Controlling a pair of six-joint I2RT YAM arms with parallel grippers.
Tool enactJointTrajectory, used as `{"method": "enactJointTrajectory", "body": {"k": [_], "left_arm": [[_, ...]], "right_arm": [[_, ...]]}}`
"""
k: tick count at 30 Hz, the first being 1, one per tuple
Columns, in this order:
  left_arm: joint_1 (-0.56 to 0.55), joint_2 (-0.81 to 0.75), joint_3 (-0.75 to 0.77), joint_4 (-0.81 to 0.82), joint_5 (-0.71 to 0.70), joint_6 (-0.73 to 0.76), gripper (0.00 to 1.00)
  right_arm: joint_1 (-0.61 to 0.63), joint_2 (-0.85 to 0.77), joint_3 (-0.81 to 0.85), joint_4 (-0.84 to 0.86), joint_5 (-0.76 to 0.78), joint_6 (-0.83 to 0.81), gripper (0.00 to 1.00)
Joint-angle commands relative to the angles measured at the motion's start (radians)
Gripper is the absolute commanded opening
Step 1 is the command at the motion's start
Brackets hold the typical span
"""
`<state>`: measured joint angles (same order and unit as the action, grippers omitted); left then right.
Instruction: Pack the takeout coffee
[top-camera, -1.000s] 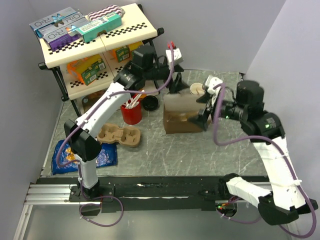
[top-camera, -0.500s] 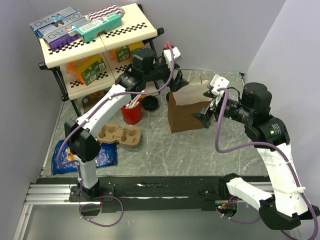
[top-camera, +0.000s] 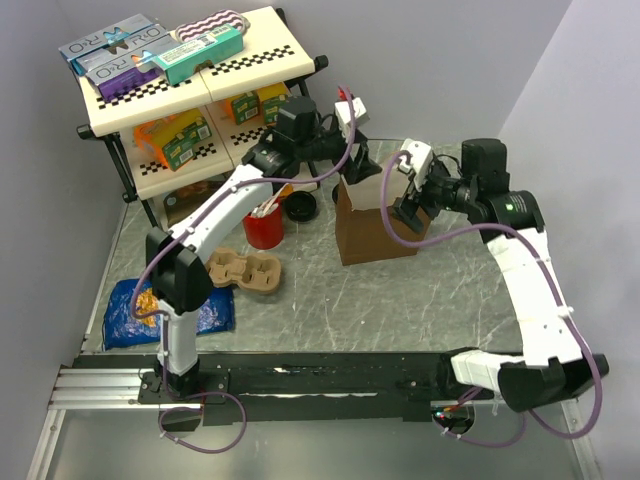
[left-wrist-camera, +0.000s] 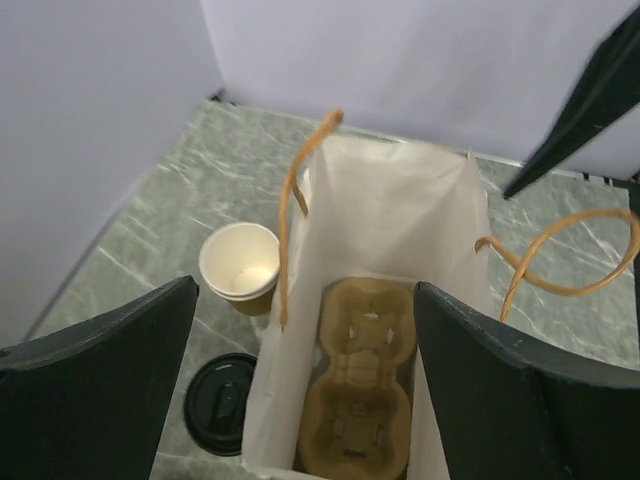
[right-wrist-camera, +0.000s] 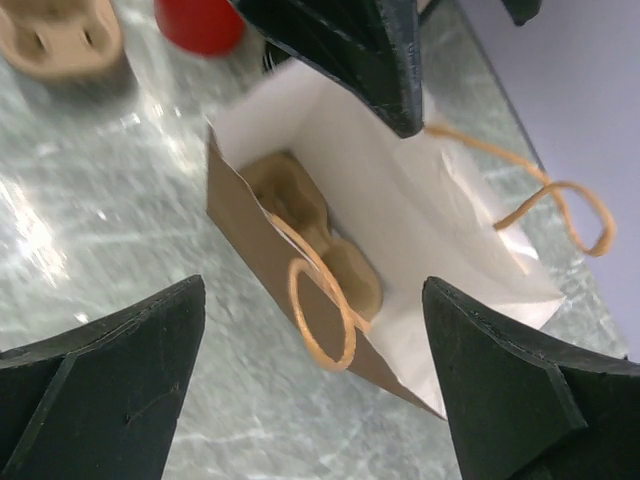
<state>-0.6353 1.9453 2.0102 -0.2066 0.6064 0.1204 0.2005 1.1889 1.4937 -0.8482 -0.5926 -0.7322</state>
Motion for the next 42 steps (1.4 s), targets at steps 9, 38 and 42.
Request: {"method": "enactJointTrajectory", "body": {"k": [9,38,42], "left_arm": [[0.002,0.112,0.067,0.003,0.092,-0.030,0.81],[-0.066,0.136,0.119,-0.195,0.079,0.174,0.30],[-0.081,0.121,0.087,-0.200,0.044,0.245,0.54]], "right_arm": [[-0.033,0.084,-0.026,-0.074,-0.035,-0.262,0.87],[0.065,-0.152,-0.228,-0.095,-0.039,-0.104,0.77],[0.065,-0.181,-0.263,-0.086,-0.045,-0.085,0.77]]}}
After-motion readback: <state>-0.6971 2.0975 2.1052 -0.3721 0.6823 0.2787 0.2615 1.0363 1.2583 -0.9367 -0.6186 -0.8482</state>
